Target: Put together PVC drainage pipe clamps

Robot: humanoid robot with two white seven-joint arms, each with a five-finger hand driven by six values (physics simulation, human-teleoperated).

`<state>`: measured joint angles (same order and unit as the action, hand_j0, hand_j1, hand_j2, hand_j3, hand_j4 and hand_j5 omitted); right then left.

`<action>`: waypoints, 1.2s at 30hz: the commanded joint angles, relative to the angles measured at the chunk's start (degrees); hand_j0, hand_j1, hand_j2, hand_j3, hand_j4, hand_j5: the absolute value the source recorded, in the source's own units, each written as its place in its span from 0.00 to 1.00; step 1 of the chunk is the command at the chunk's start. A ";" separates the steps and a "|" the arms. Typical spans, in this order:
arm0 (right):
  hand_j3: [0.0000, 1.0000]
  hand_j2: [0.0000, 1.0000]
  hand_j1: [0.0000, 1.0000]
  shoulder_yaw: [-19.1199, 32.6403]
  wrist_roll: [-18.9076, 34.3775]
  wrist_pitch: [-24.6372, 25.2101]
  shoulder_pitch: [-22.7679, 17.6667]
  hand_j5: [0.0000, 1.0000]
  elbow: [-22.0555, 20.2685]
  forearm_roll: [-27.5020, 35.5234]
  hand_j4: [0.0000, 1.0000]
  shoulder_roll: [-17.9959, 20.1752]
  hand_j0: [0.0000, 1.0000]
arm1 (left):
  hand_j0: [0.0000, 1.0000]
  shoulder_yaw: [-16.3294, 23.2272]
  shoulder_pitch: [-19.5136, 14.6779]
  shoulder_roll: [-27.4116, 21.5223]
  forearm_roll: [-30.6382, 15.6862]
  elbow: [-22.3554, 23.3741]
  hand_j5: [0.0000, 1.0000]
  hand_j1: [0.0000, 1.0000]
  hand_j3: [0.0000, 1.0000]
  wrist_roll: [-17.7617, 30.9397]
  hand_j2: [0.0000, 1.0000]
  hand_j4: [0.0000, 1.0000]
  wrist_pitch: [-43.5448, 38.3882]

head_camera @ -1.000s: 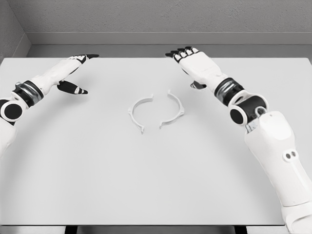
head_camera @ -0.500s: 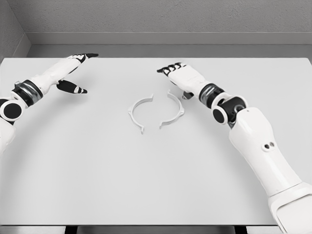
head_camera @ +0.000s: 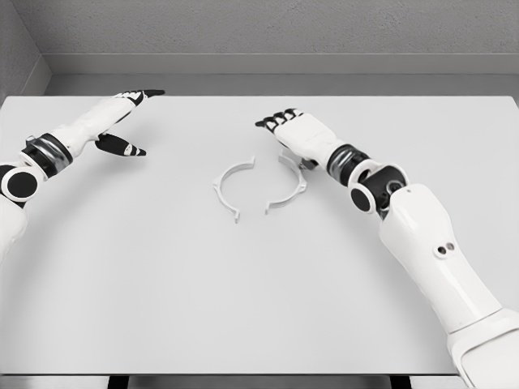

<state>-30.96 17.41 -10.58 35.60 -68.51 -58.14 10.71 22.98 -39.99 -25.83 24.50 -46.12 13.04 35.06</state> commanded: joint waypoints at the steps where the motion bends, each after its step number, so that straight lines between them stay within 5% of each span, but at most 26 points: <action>1: 1.00 1.00 1.00 -0.33 -0.01 0.03 -0.09 1.00 -1.89 -0.04 1.00 0.19 1.00 | 1.00 -0.13 0.00 -0.01 -0.41 -0.02 1.00 1.00 1.00 -0.03 1.00 1.00 -0.06; 29: 1.00 1.00 1.00 -2.61 -0.01 0.03 -0.88 1.00 -2.07 -0.13 1.00 2.04 1.00 | 1.00 -0.30 0.00 -0.10 -0.50 -0.02 1.00 1.00 1.00 -0.03 1.00 1.00 -0.06; 36: 1.00 1.00 1.00 -3.14 0.08 0.12 -2.55 1.00 -6.81 -0.13 1.00 3.18 1.00 | 1.00 -0.30 -0.09 -0.10 -0.41 -0.02 1.00 1.00 1.00 -0.03 1.00 1.00 -0.06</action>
<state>-34.04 17.45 -10.48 33.05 -74.07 -58.42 13.54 22.76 -40.08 -25.90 24.48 -46.11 13.04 35.06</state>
